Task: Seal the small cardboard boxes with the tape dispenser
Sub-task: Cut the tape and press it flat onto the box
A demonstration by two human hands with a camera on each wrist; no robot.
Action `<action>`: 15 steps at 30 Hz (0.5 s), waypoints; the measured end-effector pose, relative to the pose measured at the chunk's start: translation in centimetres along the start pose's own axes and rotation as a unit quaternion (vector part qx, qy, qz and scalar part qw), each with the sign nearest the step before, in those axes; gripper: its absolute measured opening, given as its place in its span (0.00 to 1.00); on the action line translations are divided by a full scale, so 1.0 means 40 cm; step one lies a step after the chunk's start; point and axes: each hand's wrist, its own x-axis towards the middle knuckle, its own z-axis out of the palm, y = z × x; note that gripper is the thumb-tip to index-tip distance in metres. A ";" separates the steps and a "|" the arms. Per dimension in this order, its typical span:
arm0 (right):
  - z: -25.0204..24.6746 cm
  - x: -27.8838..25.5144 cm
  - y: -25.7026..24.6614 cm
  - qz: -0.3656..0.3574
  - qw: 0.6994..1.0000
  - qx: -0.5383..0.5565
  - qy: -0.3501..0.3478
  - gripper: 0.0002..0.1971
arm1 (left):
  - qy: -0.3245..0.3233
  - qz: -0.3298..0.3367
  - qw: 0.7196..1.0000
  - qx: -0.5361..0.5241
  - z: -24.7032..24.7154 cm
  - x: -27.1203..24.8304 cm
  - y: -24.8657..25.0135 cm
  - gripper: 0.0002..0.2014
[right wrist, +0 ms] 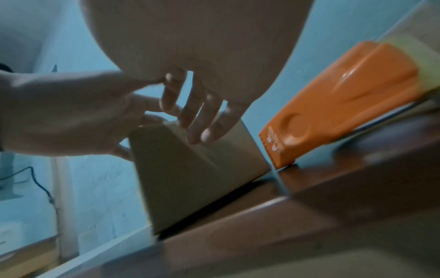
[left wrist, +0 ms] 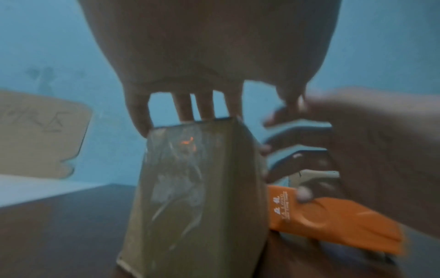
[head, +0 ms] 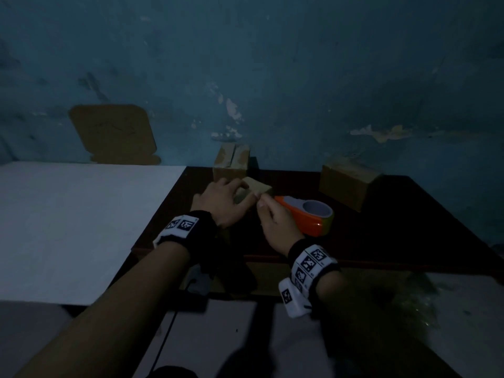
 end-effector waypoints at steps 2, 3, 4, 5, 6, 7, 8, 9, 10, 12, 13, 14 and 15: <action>-0.028 0.002 -0.009 0.030 0.999 -0.012 0.033 0.12 | -0.031 0.014 0.998 0.060 -0.002 -0.005 -0.001 0.30; -0.045 0.006 -0.008 0.047 0.997 -0.024 0.050 0.12 | -0.040 0.030 0.995 0.085 -0.003 -0.008 -0.003 0.28; -0.063 0.011 -0.010 0.061 0.995 -0.034 0.065 0.12 | -0.048 0.046 0.993 0.096 -0.001 -0.007 -0.008 0.27; -0.080 0.016 -0.009 0.069 0.993 -0.046 0.078 0.11 | -0.052 0.060 0.992 0.095 0.002 -0.006 -0.013 0.26; -0.096 0.020 -0.009 0.074 0.991 -0.060 0.090 0.10 | -0.053 0.069 0.993 0.084 0.003 -0.006 -0.015 0.26; -0.109 0.024 -0.005 0.078 0.989 -0.076 0.103 0.10 | -0.053 0.074 0.993 0.070 0.003 -0.005 -0.017 0.26; -0.121 0.026 -0.004 0.084 0.985 -0.090 0.117 0.09 | -0.052 0.076 0.994 0.060 0.002 -0.005 -0.016 0.25; -0.130 0.027 0.000 0.093 0.982 -0.101 0.130 0.08 | -0.052 0.077 0.994 0.055 0.001 -0.005 -0.015 0.25; -0.137 0.028 0.001 0.103 0.978 -0.110 0.142 0.07 | -0.051 0.077 0.994 0.055 -0.003 -0.007 -0.013 0.25; -0.149 0.028 0.009 0.124 0.971 -0.130 0.156 0.06 | -0.044 0.077 0.994 0.059 -0.010 -0.010 -0.014 0.24; -0.155 0.028 0.018 0.134 0.967 -0.147 0.157 0.05 | -0.042 0.076 0.994 0.062 -0.013 -0.010 -0.018 0.23; -0.160 0.025 0.025 0.140 0.964 -0.166 0.154 0.04 | -0.042 0.076 0.994 0.064 -0.019 -0.012 -0.020 0.22; -0.164 0.024 0.036 0.142 0.961 -0.182 0.150 0.04 | -0.046 0.075 0.994 0.067 -0.023 -0.013 -0.023 0.22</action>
